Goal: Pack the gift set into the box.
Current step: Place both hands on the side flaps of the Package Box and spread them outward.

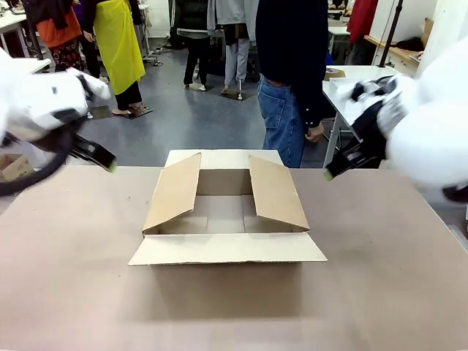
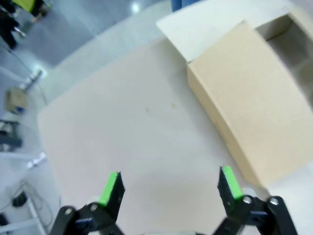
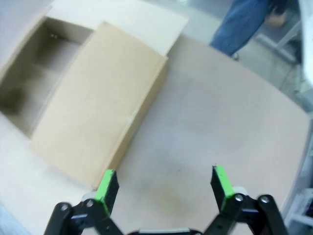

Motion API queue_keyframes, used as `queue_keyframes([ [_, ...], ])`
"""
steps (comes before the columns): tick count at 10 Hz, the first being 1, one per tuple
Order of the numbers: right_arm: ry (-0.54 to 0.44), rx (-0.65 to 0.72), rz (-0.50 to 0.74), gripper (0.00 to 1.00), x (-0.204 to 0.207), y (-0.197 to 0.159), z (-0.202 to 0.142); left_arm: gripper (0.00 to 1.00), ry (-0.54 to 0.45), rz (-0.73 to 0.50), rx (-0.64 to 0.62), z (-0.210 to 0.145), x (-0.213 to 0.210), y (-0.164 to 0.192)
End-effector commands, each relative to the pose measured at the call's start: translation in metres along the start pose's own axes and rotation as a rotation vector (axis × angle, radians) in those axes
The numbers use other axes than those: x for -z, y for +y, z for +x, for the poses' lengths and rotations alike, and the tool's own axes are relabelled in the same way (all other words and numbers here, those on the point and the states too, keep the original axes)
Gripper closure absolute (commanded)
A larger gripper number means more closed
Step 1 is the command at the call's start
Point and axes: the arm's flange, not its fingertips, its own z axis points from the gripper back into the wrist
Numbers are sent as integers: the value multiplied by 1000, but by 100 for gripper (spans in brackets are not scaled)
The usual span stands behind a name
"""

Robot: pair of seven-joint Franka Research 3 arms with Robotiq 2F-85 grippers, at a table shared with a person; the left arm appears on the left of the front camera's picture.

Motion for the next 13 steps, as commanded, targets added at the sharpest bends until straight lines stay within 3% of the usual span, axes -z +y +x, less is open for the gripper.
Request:
queue_keyframes([
  [1,6,256,258,0,-56,-41,-12,0,2,-220,-70,-33,-52,14],
  [3,-34,567,495,0,-97,-109,-47,0,-27,-558,-141,-63,-74,67],
  [4,-117,646,602,0,-112,-142,-74,0,-51,-681,-240,-84,-74,103],
  [5,-191,723,688,0,-118,-172,-103,0,-124,-835,-360,-110,-70,142],
  [7,-302,919,794,0,-103,-221,-164,0,-383,-1063,-606,-172,-56,202],
  [8,-310,993,814,0,-87,-234,-185,0,-465,-1087,-736,-191,-47,216],
  [9,-321,1052,775,0,-76,-242,-200,0,-506,-1078,-778,-201,-42,219],
  [10,-285,966,775,0,-116,-229,-187,0,-382,-1018,-594,-197,-64,204],
  [13,-285,966,775,0,-116,-229,-187,0,-382,-1018,-594,-197,-64,204],
])
